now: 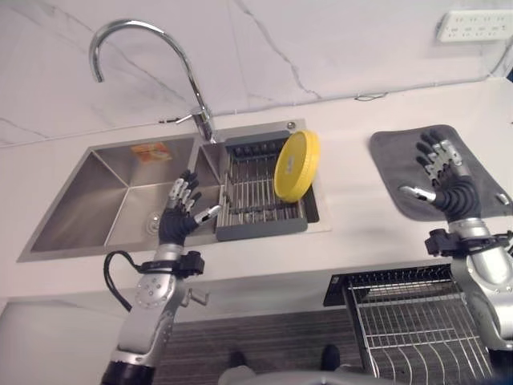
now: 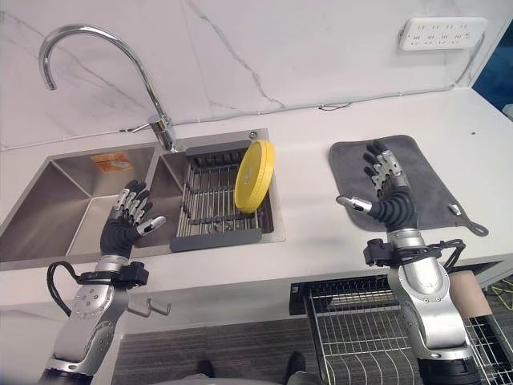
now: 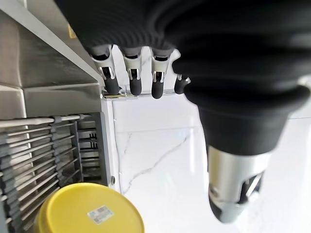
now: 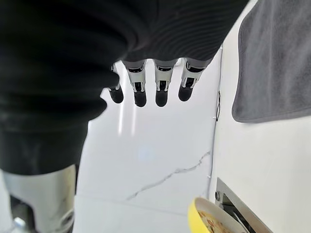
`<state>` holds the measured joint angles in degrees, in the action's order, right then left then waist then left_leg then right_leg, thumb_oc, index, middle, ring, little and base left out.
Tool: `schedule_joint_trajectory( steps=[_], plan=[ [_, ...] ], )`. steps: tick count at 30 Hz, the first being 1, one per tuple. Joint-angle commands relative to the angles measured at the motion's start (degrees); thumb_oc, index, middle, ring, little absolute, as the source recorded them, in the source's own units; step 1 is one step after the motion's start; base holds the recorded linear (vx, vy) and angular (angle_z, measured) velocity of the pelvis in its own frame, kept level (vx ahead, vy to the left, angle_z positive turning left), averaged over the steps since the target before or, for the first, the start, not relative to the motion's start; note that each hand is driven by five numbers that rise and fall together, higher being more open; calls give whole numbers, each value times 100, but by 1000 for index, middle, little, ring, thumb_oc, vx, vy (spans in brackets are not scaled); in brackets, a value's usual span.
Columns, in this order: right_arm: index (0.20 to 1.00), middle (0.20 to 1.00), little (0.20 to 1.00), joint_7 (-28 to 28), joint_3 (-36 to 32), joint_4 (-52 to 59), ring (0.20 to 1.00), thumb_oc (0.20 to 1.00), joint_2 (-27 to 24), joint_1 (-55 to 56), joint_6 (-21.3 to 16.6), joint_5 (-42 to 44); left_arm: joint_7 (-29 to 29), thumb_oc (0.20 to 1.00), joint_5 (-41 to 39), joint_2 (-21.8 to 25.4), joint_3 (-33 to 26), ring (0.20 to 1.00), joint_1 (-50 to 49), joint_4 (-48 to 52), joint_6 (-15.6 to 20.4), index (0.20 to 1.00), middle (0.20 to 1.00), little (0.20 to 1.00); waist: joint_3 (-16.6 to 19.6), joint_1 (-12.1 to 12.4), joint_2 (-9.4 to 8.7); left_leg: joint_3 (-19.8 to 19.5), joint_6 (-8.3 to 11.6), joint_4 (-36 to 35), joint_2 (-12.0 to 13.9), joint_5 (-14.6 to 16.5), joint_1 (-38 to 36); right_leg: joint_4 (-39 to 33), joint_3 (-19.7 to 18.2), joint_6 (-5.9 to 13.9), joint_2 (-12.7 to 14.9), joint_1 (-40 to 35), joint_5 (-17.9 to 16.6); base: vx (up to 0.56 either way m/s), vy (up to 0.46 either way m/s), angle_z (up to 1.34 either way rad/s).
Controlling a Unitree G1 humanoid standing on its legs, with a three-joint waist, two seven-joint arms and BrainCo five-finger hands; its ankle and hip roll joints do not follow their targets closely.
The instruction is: Place the dishes in the dishwasher.
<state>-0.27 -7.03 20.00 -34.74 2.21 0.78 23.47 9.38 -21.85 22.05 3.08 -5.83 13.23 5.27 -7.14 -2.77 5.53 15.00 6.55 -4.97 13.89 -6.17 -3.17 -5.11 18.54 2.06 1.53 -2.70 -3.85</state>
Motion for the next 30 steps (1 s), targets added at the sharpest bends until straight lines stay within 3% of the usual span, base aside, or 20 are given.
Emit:
schedule_joint_trajectory(
  steps=[1, 9, 11, 19, 30],
  plan=[
    [1000, 1000, 1000, 415, 78, -39, 1000, 1000, 194, -456, 136, 617, -18, 1000, 5, 367, -169, 1000, 346, 148, 410, 1000, 1000, 1000, 161, 121, -547, -111, 48, -3, -150, 261, -194, 11, -321, 478, 725, -318, 115, 32, 138, 19],
    [1000, 1000, 1000, 178, 114, -430, 1000, 1000, 286, -809, -10, 940, -45, 1000, 221, 393, -117, 1000, 459, 74, 379, 1000, 1000, 1000, 227, 364, -708, -329, -70, -3, -341, 499, -347, 11, -134, 578, 865, -485, 83, 24, 84, 17],
    [1000, 1000, 1000, 226, 103, -683, 1000, 1000, 352, -987, 7, 1838, -59, 1000, 261, 402, -42, 1000, 547, 9, 414, 1000, 1000, 1000, 230, 439, -747, -384, -92, -3, -368, 536, -364, 11, -84, 588, 879, -523, 87, 6, 52, 8],
    [1000, 1000, 1000, -380, 39, -1445, 1000, 1000, 145, -1412, -144, 1234, 9, 1000, 251, 496, 42, 1000, 633, -122, 398, 1000, 1000, 1000, 283, 561, -798, -439, -134, -3, -396, 598, -438, 11, -61, 582, 881, -603, 114, 9, 21, 4],
    [1000, 1000, 1000, -615, 55, -2268, 1000, 1000, 90, -1827, 183, 1442, -33, 1000, 189, 549, 90, 1000, 643, -215, 407, 1000, 1000, 1000, 308, 694, -790, -508, -129, -3, -407, 601, -464, 11, 20, 555, 877, -674, 145, 1, 2, 1]
  ],
)
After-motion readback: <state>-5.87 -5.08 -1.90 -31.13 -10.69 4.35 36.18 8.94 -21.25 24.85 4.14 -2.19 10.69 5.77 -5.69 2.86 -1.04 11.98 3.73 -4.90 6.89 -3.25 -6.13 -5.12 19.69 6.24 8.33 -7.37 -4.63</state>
